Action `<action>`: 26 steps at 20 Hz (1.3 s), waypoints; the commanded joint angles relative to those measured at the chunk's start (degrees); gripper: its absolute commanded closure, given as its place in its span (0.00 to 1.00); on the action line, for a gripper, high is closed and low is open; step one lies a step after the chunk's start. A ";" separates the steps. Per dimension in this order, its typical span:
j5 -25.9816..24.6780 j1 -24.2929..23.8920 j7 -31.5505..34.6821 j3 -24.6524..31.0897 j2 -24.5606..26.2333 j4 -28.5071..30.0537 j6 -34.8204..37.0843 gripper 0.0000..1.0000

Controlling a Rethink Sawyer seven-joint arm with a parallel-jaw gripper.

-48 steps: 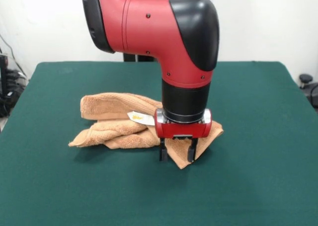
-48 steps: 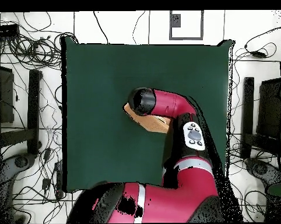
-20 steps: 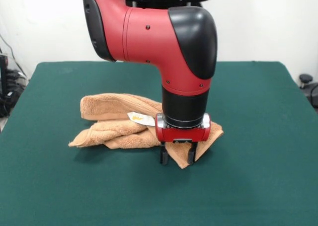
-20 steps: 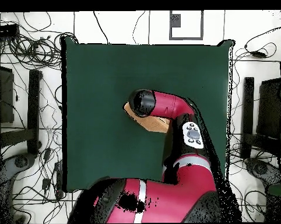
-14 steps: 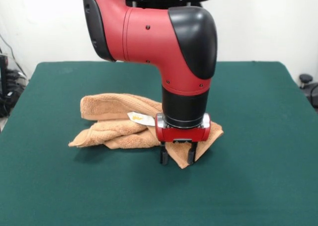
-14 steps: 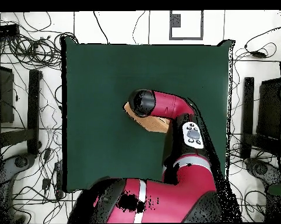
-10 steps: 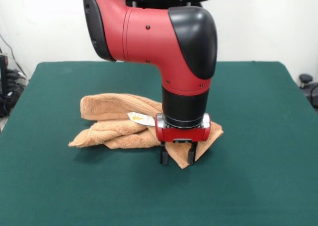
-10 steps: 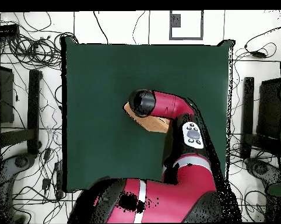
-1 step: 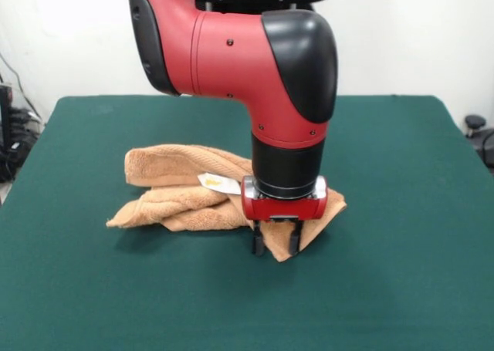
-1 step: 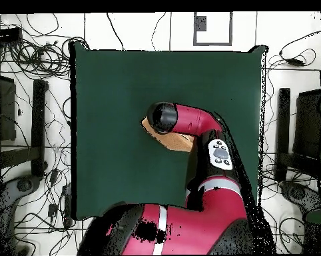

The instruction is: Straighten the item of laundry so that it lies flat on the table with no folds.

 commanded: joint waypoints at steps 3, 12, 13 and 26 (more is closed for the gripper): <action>0.85 0.62 8.22 3.67 2.28 3.22 0.65 1.00; -0.51 1.29 7.45 2.98 2.51 2.04 -0.12 1.00; -0.52 1.33 7.54 2.94 2.52 2.06 -0.23 1.00; 0.01 1.64 7.74 2.61 -3.09 5.66 2.95 1.00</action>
